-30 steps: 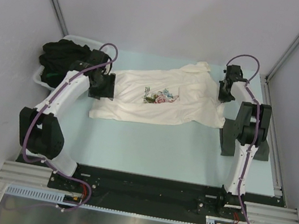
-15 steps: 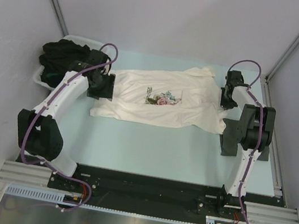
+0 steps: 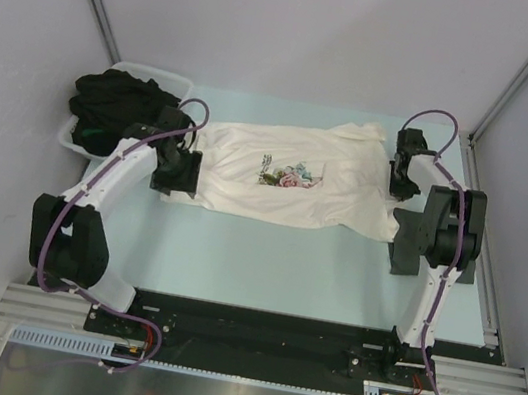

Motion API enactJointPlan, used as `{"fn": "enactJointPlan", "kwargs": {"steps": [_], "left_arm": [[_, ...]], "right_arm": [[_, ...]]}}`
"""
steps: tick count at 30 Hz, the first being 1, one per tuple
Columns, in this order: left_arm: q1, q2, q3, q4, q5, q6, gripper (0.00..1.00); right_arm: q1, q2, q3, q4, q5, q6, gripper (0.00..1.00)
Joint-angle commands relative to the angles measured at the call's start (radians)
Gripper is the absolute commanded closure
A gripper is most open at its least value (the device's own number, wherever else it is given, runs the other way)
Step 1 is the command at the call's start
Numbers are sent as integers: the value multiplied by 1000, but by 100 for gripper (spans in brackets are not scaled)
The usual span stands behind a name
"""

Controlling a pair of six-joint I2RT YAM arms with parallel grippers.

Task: Fold and stack the t-shirts
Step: Fold the flattened tshirt in 1/3 of the way

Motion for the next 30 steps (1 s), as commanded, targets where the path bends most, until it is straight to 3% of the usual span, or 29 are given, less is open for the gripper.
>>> {"fn": "enactJointPlan", "kwargs": {"steps": [1, 11, 30], "left_arm": [[-4, -31, -66, 60, -19, -35, 34], [24, 83, -91, 187, -111, -30, 29], [117, 365, 56, 247, -143, -20, 35]], "right_arm": [[8, -16, -33, -112, 72, 9, 100], [16, -26, -12, -115, 92, 19, 88], [8, -16, 13, -124, 55, 26, 89]]}}
